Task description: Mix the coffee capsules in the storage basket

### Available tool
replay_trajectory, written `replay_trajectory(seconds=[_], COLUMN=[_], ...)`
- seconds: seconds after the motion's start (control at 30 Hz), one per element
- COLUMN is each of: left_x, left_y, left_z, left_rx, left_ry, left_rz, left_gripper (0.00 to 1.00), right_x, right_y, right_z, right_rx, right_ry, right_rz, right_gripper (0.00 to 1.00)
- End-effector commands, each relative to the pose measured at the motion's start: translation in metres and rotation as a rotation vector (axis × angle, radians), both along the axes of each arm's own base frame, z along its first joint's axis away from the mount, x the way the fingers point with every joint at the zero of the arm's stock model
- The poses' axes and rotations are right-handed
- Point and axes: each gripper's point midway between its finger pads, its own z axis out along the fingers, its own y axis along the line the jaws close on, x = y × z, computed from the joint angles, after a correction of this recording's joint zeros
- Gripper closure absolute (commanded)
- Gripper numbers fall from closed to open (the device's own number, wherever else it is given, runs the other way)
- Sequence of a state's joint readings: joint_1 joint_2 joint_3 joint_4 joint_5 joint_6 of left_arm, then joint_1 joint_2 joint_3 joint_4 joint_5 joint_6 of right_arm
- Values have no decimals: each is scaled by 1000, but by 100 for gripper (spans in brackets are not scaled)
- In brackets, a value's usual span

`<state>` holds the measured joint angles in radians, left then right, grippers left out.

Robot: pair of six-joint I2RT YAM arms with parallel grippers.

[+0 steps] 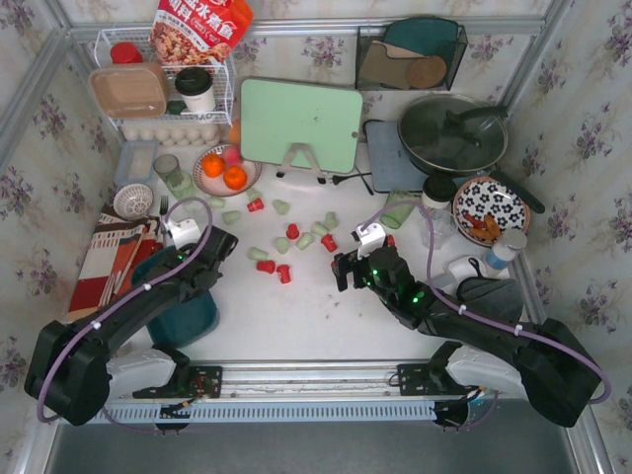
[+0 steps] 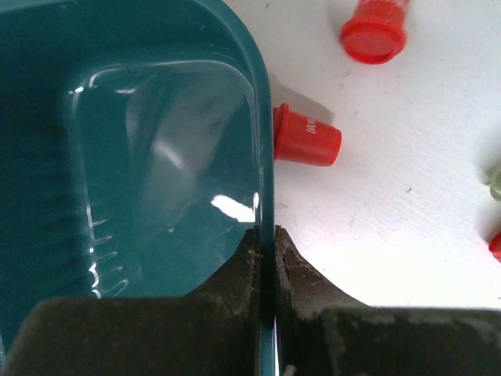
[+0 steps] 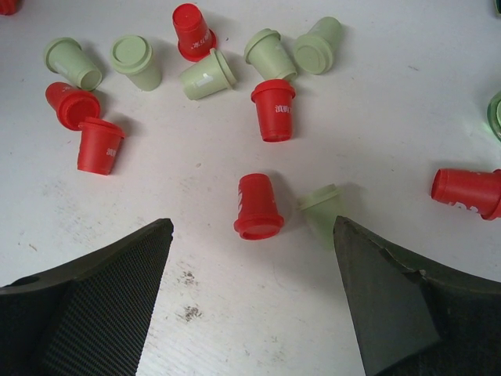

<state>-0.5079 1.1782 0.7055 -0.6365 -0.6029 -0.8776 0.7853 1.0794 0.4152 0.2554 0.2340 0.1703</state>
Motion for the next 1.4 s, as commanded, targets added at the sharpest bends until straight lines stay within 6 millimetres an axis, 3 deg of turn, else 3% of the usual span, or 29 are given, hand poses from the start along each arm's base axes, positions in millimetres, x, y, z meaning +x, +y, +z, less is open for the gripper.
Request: replay_trajectory(seconds=[0.0, 0.23, 0.5, 0.8, 1.13, 1.37], left_x=[20, 32, 57, 73, 76, 72], left_y=[5, -3, -7, -44, -92, -104], left_z=[20, 10, 0, -16, -13, -15], left_rx=[132, 47, 59, -70, -141, -120], left_ry=[-14, 52, 124, 130, 97, 120], left_rz=[-186, -375, -416, -526, -579, -525], left_gripper=[100, 100, 100, 100, 100, 100], right_x=[4, 2, 0, 0, 1, 3], right_y=[2, 3, 4, 5, 6, 4], right_z=[6, 8, 8, 6, -1, -4], right_rx=[21, 28, 31, 25, 5, -7], right_ry=[-22, -20, -15, -10, 6, 7], right_rz=[-9, 0, 9, 13, 16, 4], right_gripper=[9, 8, 9, 8, 8, 8])
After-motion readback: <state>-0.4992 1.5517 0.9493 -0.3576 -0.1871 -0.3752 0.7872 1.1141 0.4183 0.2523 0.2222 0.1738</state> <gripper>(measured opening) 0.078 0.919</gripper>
